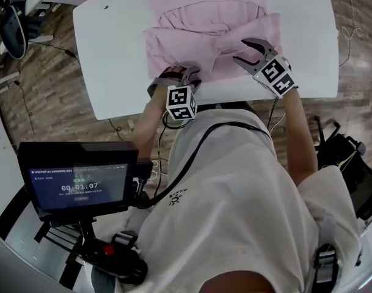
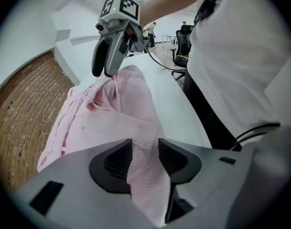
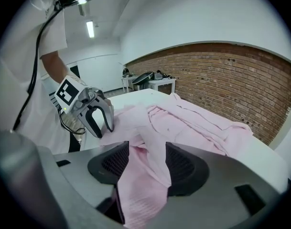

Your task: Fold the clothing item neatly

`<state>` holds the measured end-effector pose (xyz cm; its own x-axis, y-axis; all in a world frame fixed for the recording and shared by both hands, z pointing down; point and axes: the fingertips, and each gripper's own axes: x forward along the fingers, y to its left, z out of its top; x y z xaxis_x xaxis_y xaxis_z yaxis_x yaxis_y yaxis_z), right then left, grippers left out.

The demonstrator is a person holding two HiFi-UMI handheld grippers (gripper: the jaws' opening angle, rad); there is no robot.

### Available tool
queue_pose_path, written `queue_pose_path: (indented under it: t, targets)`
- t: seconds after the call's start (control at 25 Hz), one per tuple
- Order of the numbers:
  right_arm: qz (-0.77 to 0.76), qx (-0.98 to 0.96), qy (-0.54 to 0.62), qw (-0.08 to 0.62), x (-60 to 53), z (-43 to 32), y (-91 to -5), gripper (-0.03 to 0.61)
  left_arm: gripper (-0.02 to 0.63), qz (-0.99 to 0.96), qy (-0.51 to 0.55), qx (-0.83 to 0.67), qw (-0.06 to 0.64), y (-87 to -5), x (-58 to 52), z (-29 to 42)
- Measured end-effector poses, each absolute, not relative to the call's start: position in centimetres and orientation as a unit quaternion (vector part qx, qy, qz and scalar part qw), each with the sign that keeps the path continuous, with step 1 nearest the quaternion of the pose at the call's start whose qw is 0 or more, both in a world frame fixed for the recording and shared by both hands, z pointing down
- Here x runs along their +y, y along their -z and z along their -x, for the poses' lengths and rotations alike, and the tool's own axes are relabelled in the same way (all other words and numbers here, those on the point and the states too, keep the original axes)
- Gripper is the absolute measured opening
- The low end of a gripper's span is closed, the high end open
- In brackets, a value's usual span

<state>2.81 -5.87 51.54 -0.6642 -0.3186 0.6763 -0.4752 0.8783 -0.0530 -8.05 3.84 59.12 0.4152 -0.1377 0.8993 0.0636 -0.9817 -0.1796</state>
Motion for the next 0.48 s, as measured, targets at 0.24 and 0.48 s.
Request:
queue_pose_path:
  t: [0.24, 0.48]
  targets:
    - [-0.198, -0.905, -0.092, 0.366, -5.6, -1.5, -51.8, 0.241, 0.161, 0.831, 0.546, 0.028, 0.099, -59.9, 3.7, 7.9]
    - [-0.176, -0.906, -0.059, 0.38, -6.0, 0.1, -51.7, 0.241, 0.031, 0.846, 0.526, 0.056, 0.071, -58.1, 2.8, 7.6]
